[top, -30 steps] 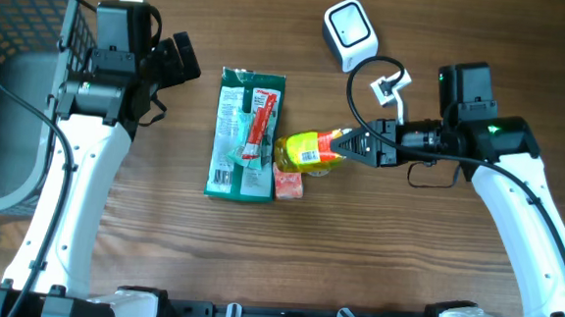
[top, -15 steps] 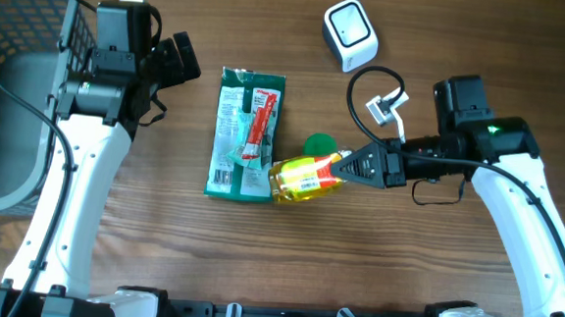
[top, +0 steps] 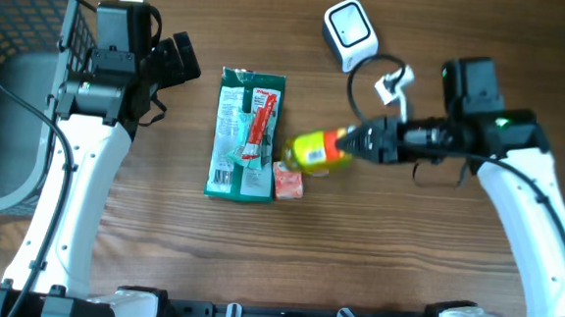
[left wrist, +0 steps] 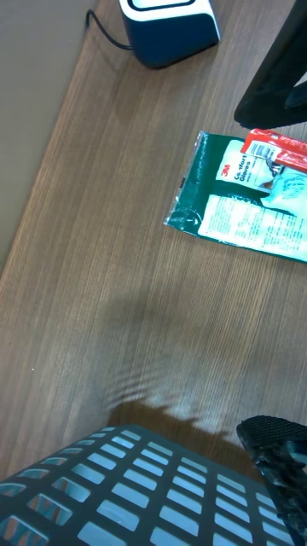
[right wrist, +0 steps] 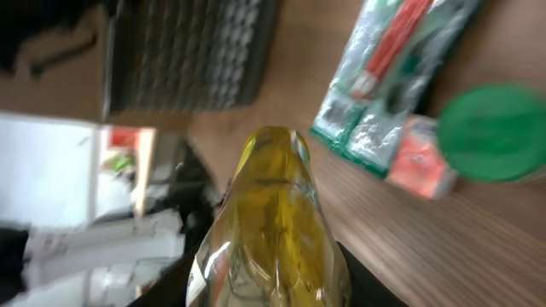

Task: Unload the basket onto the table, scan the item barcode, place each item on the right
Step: 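Carry the yellow bottle up to the scanner window and hold it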

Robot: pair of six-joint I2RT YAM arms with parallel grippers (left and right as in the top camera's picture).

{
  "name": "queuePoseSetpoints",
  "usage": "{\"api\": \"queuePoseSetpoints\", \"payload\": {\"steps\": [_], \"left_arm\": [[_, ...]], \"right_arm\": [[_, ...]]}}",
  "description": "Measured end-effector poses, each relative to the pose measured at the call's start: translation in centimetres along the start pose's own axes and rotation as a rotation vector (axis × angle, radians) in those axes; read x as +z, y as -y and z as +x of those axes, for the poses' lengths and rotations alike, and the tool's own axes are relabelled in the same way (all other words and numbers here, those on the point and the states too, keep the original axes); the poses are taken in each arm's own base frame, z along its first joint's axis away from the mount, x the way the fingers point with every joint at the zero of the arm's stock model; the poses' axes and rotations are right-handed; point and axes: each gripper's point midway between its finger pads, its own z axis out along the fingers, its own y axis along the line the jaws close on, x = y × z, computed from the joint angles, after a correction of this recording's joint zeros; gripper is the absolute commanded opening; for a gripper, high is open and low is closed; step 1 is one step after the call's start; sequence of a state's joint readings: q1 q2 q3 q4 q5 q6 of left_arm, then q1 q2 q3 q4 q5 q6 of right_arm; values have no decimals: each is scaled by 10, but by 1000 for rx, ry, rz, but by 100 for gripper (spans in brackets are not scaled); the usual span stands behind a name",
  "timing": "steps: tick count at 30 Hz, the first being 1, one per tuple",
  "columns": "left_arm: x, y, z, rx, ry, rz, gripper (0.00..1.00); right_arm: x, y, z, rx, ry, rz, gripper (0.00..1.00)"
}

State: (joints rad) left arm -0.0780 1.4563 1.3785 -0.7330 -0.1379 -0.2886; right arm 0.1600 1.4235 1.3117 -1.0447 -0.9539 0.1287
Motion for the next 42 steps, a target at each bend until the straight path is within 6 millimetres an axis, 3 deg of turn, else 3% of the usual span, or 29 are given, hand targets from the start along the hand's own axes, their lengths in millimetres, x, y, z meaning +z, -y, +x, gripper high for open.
{"api": "queuePoseSetpoints", "payload": {"steps": [8,12,17,27,30,36,42], "left_arm": [[0,0,0,0,-1,0,100],[0,0,0,0,-1,0,100],[0,0,0,0,-1,0,100],[0,0,0,0,0,0,100],[0,0,0,0,-1,0,100],[0,0,0,0,-1,0,100],[0,0,0,0,0,0,100]], "right_arm": [[-75,-50,-66,-121,257,322,7],[-89,-60,-92,-224,370,474,5],[-66,-29,-124,-293,402,730,8],[15,35,-212,-619,432,1259,7],[32,56,-229,-710,407,1401,7],[56,108,-244,-856,253,1696,5],[65,130,-252,-929,166,1861,5]]}}
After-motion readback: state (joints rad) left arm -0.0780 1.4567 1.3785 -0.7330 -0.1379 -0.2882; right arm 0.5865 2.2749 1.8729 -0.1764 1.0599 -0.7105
